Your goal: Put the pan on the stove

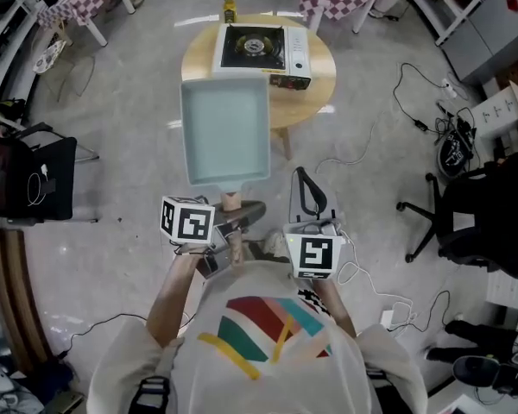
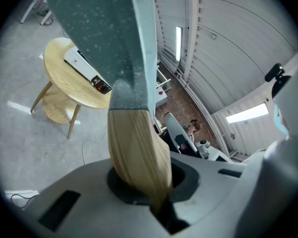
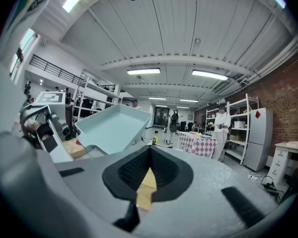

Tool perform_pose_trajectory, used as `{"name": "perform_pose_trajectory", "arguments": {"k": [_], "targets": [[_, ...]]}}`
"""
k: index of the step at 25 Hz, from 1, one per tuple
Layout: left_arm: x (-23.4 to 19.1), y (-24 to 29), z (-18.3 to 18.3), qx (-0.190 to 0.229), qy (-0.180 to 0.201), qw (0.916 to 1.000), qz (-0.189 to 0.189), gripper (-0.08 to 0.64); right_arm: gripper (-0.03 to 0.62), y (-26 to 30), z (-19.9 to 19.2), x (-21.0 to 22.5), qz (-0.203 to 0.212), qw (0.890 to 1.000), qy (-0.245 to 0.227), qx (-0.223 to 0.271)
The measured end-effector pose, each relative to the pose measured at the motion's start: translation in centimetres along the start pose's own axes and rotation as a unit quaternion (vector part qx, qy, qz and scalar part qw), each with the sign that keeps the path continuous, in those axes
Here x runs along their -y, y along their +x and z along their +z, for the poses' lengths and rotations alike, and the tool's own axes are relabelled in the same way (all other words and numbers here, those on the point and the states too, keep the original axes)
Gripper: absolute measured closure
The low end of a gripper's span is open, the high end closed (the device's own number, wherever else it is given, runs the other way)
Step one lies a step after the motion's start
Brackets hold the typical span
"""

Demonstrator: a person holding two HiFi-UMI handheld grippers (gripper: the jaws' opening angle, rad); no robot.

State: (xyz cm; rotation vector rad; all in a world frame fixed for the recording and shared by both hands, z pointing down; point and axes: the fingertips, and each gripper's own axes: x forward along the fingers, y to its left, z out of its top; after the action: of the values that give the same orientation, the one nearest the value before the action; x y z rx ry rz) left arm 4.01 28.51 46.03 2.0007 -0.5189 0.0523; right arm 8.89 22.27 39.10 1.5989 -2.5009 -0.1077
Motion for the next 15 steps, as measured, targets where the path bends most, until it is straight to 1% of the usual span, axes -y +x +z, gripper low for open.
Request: {"name": "perform_pose_trajectory", "arguments": {"k": [6,10,15], "targets": [[0.1,1.9,1.0,0.014,-0.008,0.9999,-0.001,0.552,0.594,0.8,-0.7,2.2,0.008,1.0,0.011,0.0],[-0.1,2.9,0.8,0.024,-0.013,0.9996,0.003,0.552,0.594,0.4,-1.3,3.5,0.012,1.0,0.015,0.007],[0.7,4.3,1.0,0.034,-0.032,0.9989,-0.005,0.552,0.594,0.0,-1.7,5.6,0.015,1.0,0.02,0.012]]}}
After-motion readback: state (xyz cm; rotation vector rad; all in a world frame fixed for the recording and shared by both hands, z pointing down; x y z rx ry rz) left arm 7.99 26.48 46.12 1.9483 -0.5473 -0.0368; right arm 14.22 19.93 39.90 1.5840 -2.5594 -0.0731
